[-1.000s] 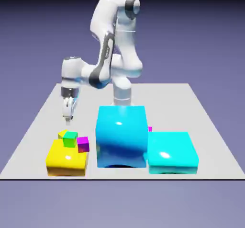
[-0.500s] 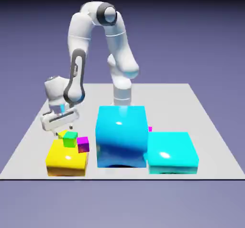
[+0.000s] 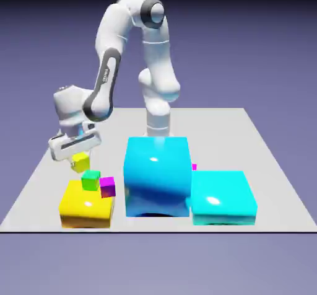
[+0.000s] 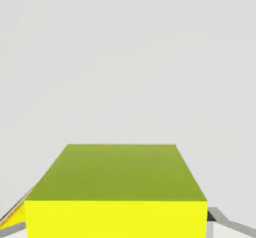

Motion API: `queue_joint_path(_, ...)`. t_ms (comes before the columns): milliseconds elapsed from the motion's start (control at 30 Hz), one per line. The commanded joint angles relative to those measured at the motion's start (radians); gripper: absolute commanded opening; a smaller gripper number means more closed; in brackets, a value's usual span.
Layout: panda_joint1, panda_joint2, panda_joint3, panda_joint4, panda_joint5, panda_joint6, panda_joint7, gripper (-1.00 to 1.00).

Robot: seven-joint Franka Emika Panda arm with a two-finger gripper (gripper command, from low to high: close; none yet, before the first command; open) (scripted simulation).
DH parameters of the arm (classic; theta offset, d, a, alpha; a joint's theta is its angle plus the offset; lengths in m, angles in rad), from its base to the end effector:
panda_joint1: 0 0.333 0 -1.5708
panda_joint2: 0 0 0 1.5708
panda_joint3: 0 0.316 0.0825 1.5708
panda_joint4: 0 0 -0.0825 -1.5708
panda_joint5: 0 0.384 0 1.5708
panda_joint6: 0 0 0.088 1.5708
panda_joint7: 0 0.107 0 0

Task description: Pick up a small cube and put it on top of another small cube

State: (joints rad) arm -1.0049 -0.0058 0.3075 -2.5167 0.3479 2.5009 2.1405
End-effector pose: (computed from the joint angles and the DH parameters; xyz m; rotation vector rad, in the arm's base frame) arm 0.3514 -0.2974 0.2798 -0.0340 2.9872 0.2132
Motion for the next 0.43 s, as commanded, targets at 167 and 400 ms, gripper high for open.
queue_joint_path(167,0.043,-0.054,0.083,0.099,-0.055,-0.131,0.169,-1.0)
queue_joint_path(400,0.057,0.03,0.087,0.074,-0.07,-0.021,0.177,1.0)
